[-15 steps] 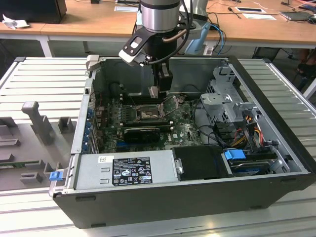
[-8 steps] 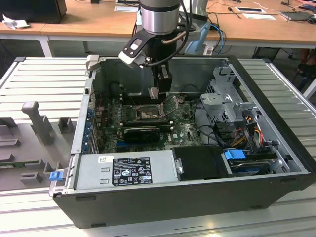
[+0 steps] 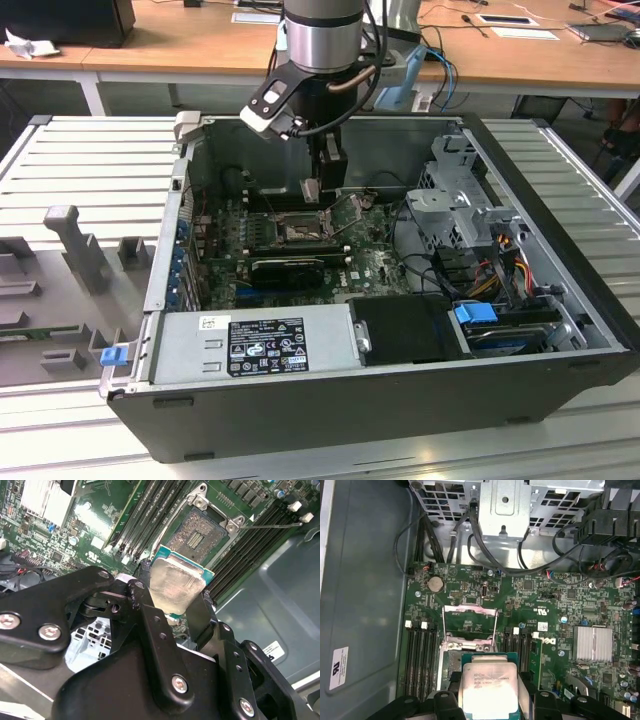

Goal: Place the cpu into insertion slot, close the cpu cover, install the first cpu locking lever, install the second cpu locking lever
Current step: 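Place the cpu into insertion slot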

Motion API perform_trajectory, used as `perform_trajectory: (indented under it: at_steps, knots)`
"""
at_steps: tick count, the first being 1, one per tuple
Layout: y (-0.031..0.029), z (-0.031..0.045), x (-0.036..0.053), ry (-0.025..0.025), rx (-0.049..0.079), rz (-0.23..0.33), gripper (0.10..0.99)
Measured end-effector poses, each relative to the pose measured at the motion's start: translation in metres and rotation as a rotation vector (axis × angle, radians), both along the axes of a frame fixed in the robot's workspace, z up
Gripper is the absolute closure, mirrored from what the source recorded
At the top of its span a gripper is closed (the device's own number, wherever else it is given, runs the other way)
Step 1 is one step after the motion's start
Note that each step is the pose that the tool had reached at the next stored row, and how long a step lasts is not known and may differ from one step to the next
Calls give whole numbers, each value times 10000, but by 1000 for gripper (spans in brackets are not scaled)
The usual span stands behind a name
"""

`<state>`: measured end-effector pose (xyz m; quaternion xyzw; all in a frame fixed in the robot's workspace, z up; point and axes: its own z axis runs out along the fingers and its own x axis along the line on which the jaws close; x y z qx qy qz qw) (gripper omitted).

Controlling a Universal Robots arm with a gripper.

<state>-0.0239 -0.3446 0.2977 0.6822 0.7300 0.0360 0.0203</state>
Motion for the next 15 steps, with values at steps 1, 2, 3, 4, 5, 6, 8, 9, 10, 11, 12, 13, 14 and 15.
perform_trajectory:
  at_steps: [1, 2, 3, 4, 5, 6, 8, 9, 10, 11, 12, 13, 14, 15]
  knots:
    - [0, -1, 0, 0, 0, -19, 561]
    - [0, -4, 0, -1, 2, -55, 561]
    - [0, -6, 0, 0, 1, -86, 561]
    - [0, -9, 0, -1, 0, -125, 561]
    - [0, -11, 0, -1, 1, -143, 561]
    - [0, -17, 0, -2, 3, -146, 561]
    - [0, -23, 0, -1, 4, -149, 561]
    - [0, -29, 0, -2, 5, -150, 561]
    - [0, -41, 0, -1, 5, -151, 561]
    - [0, -60, 0, -1, 5, -152, 561]
    - [0, -66, 0, -1, 4, -154, 561]
    - [0, -79, 0, -3, 3, -157, 561]
    - [0, -93, 0, -4, 4, -162, 561]
    - [0, -122, 0, -4, 4, -181, 561]
